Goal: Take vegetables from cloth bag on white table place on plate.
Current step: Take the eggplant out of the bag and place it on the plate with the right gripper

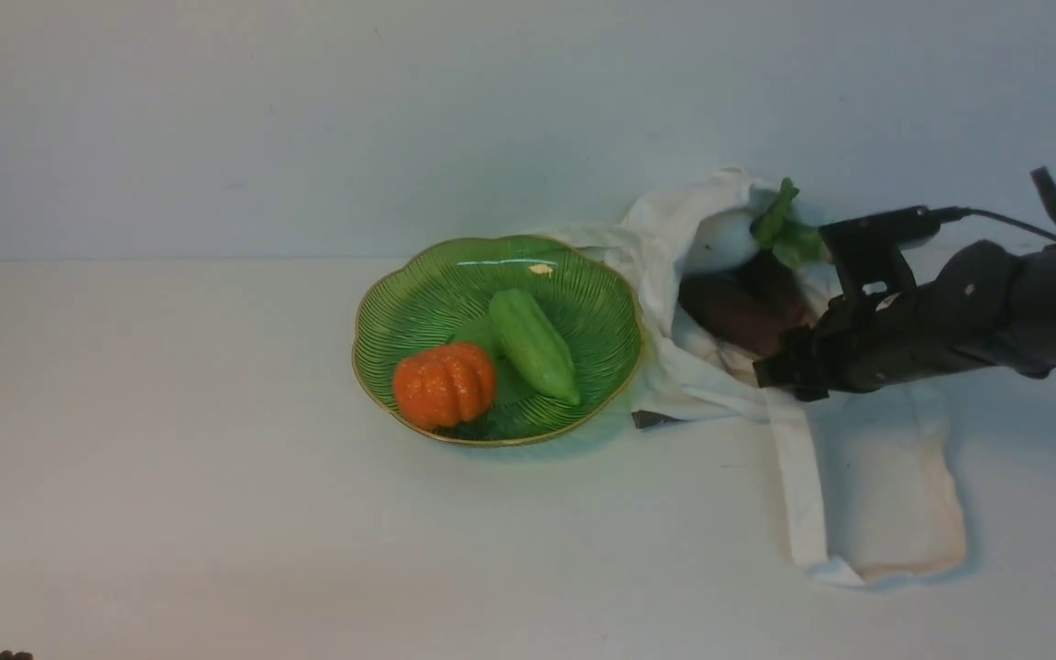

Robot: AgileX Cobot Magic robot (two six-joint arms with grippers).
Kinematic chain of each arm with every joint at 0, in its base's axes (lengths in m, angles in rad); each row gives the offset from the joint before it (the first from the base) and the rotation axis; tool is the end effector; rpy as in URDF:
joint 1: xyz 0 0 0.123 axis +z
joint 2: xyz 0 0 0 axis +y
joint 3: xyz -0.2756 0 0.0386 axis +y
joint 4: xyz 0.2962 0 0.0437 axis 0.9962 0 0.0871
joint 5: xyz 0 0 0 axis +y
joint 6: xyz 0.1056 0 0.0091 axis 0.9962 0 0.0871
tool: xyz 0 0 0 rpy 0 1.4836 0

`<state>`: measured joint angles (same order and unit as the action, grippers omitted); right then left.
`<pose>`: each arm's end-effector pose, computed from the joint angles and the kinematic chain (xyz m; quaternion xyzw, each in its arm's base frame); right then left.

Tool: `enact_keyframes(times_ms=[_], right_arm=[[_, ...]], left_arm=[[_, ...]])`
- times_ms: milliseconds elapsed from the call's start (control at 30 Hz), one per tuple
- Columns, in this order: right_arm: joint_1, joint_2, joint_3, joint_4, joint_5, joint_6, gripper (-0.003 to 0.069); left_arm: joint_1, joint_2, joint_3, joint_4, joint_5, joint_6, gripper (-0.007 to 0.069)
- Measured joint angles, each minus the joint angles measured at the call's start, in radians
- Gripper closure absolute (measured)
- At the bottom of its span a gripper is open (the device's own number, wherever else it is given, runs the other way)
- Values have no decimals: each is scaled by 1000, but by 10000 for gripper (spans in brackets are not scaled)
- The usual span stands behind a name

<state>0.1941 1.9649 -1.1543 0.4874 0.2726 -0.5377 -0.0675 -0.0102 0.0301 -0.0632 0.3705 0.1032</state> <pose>0.4262 0.0975 0.0916 -0.1421 0.9422 0.0793 0.2929 0.1217 -0.0107 0.1649 0.0518 0.8039 -0.0161 0.5923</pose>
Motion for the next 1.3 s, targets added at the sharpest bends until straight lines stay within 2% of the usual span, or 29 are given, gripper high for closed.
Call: enact_keyframes(times_ms=[200,233,267,300,333,367,567,700,833,933,1033,1133,1200,1300], right_arm=[[0,-103,0,-47,103,3,364],[-2,-119,0,-52,131,3,414],[-5,-139,0,-59,163,6,498],[-7,-147,0,-63,170,7,513],[-13,-178,0,-76,226,14,594],[-23,-202,0,-92,278,23,615],[-60,-333,0,-152,463,115,617],[-64,-425,0,-164,516,161,617],[-63,-499,0,-116,529,178,617],[-41,-517,0,-33,526,180,617],[38,-480,0,61,492,181,617],[101,-435,0,100,434,183,617],[194,-362,0,135,301,196,613],[247,-302,0,155,196,208,602]], left_arm=[[0,0,0,0,0,0,629],[0,0,0,0,0,0,629],[0,0,0,0,0,0,629],[0,0,0,0,0,0,629],[0,0,0,0,0,0,629],[0,0,0,0,0,0,629],[0,0,0,0,0,0,629],[0,0,0,0,0,0,629],[0,0,0,0,0,0,629],[0,0,0,0,0,0,629],[0,0,0,0,0,0,629],[0,0,0,0,0,0,629],[0,0,0,0,0,0,629],[0,0,0,0,0,0,629]])
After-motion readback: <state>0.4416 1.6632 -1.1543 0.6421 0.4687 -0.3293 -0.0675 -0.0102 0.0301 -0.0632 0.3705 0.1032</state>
